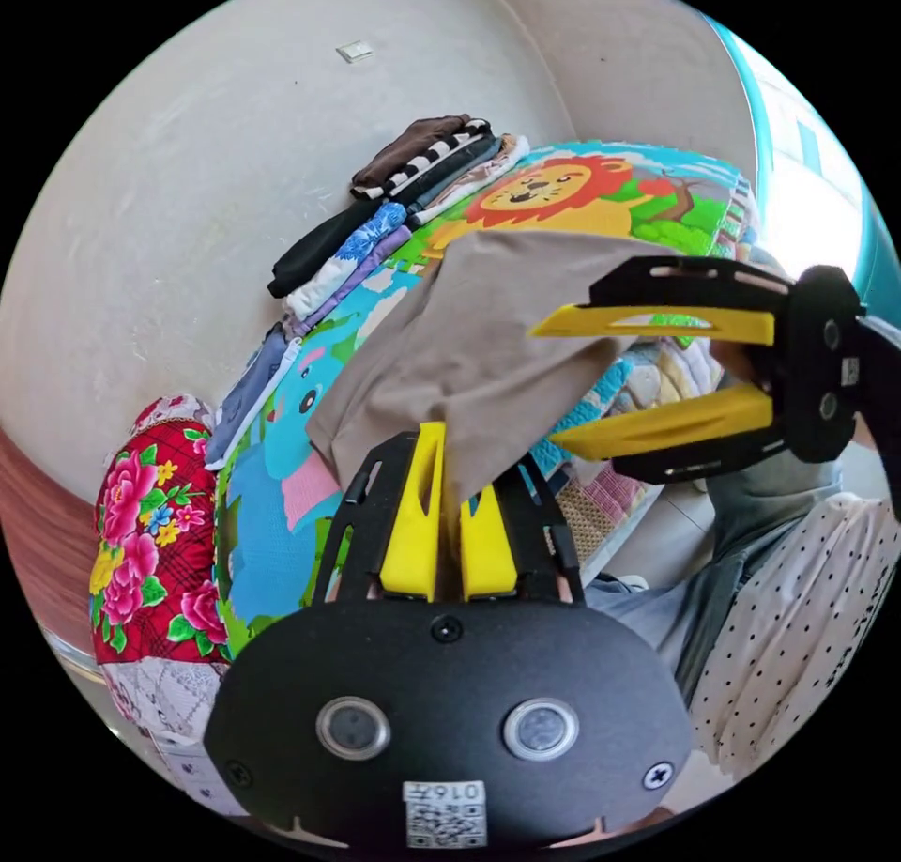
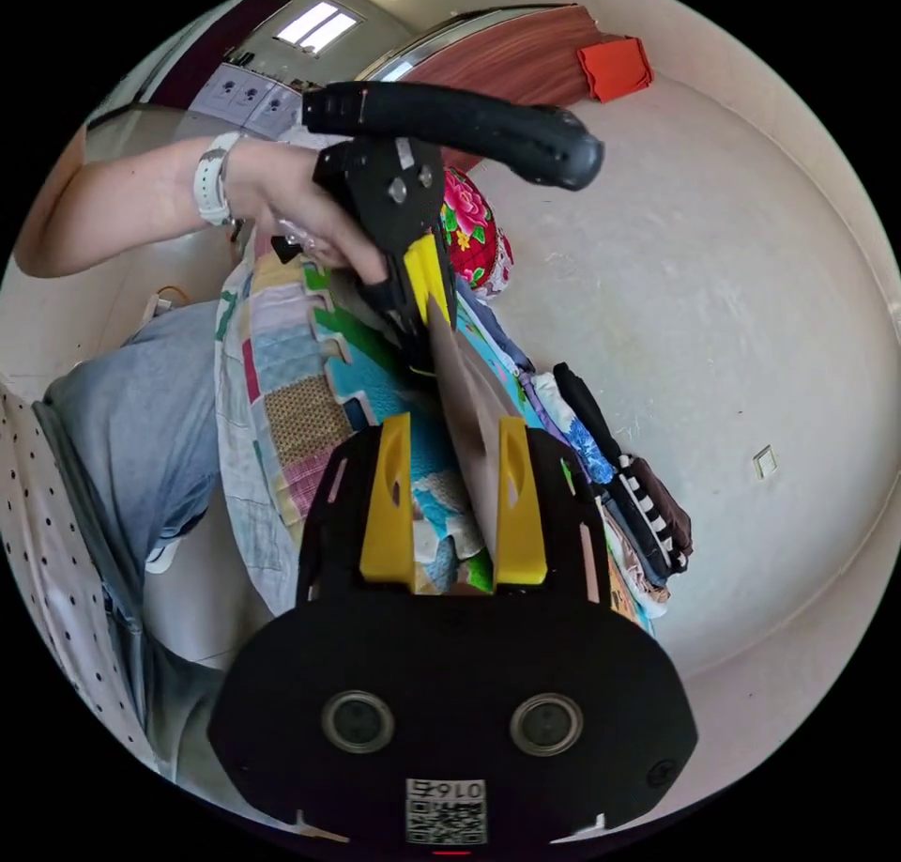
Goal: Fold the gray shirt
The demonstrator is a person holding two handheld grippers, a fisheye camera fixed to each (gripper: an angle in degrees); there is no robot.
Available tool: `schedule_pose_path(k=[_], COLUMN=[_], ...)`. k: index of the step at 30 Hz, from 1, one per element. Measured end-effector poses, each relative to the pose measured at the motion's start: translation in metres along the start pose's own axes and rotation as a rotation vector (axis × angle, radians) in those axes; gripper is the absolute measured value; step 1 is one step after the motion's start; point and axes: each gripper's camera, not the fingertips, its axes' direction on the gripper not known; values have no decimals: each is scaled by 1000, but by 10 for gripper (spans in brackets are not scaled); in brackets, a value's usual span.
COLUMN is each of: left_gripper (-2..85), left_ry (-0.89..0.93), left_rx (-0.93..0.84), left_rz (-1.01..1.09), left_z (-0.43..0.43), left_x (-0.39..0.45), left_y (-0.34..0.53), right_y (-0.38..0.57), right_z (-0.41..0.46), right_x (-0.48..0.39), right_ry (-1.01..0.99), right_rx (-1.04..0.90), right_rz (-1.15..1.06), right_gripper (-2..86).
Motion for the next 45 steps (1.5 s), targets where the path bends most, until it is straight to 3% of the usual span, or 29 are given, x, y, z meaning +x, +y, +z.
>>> schedule_pose_path(k=[5,14,21,28,31,39,45], left_gripper=[-9,6,3,-9,-9,-10,-10], left_ry=[-17,-151,-219,-246,-252,-1,301], left_rx=[0,-24,-40,-58,-51,-100,-144], left_rz=[1,2,81,236,252,473,594], left_z=[7,38,65,88,96,74,51], left_x=[-2,11,24,37,39,49,44], left_y=[9,24,13,-13,-25,-66,-114], right_y=[-4,44,66,84,94,103,111], right_z=[47,70,82,128,143,142,124], right_x=[4,23,38,43,54,90,143], right_ry=[128,260,212,276,258,166,-118], right_rx=[-194,-317,-329,-357,-319,-340,-394], right_rz=[-36,-175,-193,-351,-281,-442,-497], right_gripper=[124,76,26,18,15,13,10])
